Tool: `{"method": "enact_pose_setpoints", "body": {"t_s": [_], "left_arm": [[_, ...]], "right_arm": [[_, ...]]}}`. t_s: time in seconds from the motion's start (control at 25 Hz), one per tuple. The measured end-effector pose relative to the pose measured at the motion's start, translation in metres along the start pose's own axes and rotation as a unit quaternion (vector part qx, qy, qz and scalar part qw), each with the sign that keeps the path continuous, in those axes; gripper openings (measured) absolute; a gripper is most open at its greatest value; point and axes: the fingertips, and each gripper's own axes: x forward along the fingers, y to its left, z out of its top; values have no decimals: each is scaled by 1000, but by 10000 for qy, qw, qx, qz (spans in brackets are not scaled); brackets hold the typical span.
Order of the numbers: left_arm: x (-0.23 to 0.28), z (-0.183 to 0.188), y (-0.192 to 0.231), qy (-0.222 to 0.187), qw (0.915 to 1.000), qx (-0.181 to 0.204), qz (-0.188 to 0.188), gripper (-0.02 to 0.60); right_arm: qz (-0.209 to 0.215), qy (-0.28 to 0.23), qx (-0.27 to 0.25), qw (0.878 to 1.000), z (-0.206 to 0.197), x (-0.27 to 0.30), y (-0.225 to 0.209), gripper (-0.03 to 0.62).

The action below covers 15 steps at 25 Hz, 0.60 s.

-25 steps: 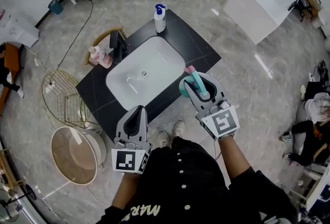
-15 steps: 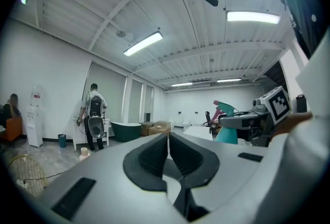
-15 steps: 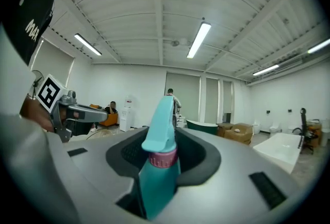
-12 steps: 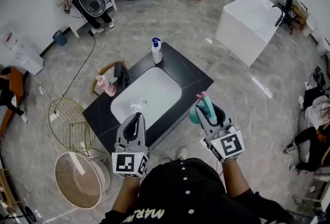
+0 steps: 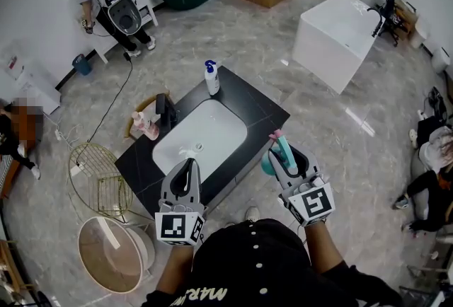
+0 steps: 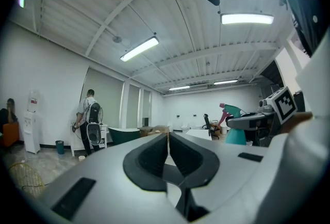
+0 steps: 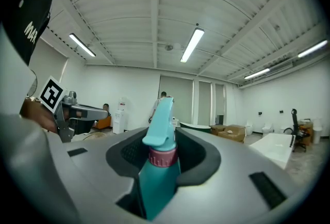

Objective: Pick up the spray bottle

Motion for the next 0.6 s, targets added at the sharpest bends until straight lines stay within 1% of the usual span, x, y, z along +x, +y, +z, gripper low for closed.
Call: {"method": "enact_pose_setpoints", "body": {"t_s": [0.2,0.32,0.48,0.6], "left_arm": [[-5,-1,-2,4,10000,-5,34,20],[-5,-4,-2,17,10000,-8,34,20],[-6,-4,-3,44,10000,33,12,20],[-5,-4,-5,67,10000,40,-9,20]], "right_arm": [[75,78,82,9999,1,0,7,127],[77,-19,-5,10000,-2,2,4,127],[86,41,138,9999,-1,2,8,127],[61,1,99,9999,-1,1,6,127]]}}
